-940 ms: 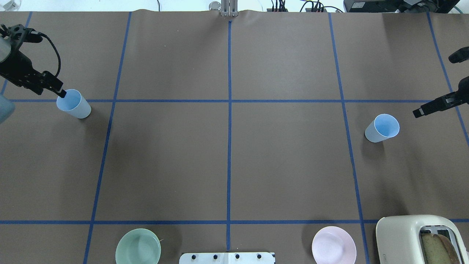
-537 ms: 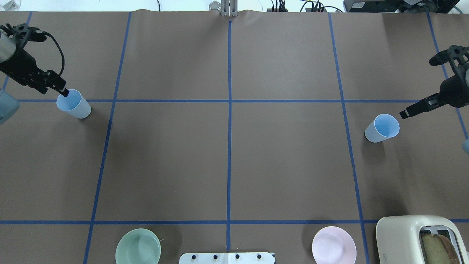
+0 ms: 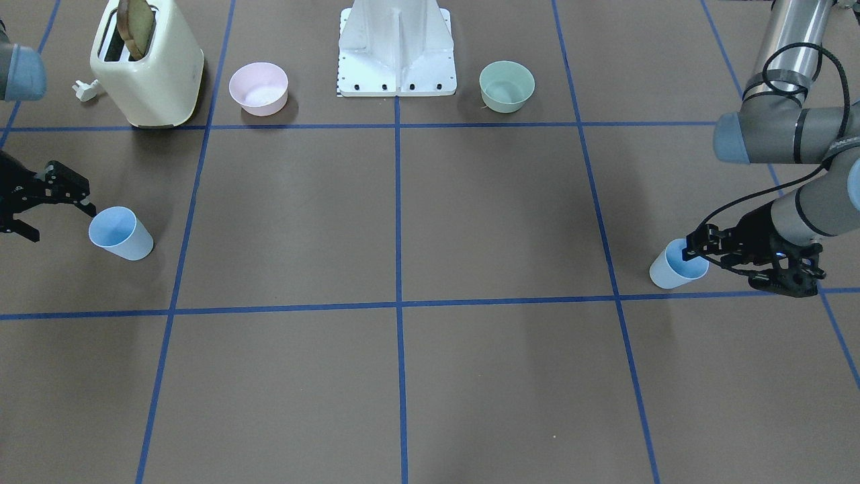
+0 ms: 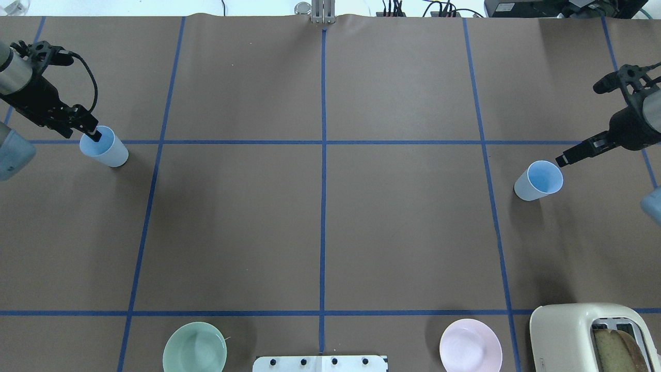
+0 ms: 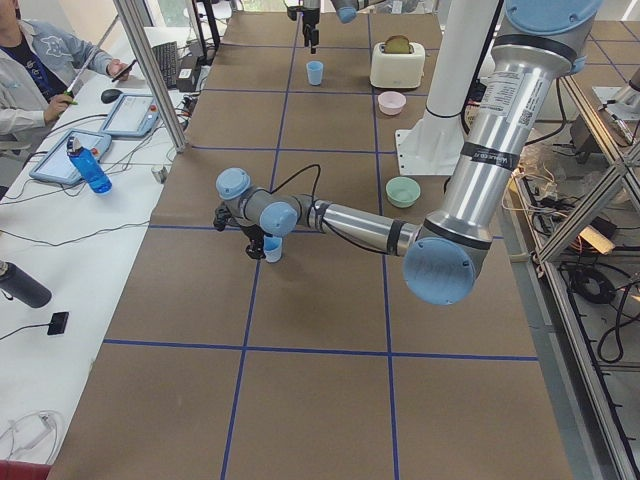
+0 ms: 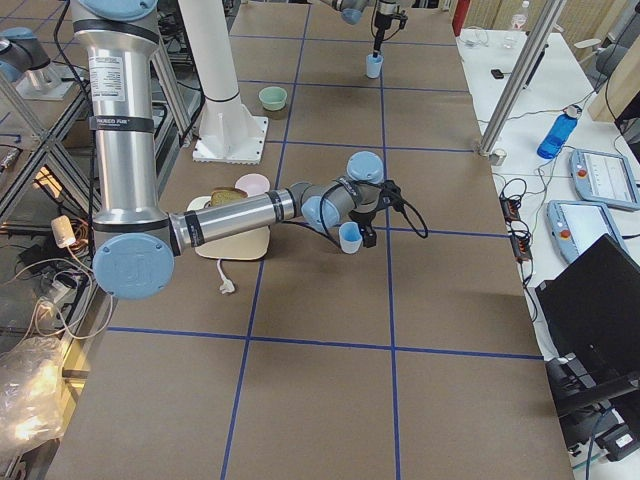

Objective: Stack blue cups with both arms
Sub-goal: 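Lower the left gripper onto its blue cup while the right descends to the other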

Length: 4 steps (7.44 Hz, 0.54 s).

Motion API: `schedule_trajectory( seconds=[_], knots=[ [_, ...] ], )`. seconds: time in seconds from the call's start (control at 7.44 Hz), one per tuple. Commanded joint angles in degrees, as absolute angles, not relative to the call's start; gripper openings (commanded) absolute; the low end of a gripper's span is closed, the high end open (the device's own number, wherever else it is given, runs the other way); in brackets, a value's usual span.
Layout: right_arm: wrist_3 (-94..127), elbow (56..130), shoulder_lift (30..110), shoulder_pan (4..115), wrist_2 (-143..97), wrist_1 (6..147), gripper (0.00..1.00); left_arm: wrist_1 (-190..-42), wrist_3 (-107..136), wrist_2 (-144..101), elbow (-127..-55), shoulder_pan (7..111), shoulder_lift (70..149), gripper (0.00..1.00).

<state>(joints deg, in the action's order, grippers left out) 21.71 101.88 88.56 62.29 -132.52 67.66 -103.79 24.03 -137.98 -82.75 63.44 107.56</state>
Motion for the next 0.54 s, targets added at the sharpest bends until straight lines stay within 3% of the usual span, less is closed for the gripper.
schedule_trajectory(
  seconds=[0.0, 0.4],
  knots=[
    [21.8, 101.6, 88.5, 61.1, -131.5, 67.7, 0.99, -103.8, 23.7, -138.0, -82.7, 63.3, 107.2, 0.69],
    [21.7, 101.0, 88.6, 59.1, -129.2, 67.7, 0.99, -103.8, 23.8, -138.0, -82.5, 62.3, 107.1, 0.6]
  ],
)
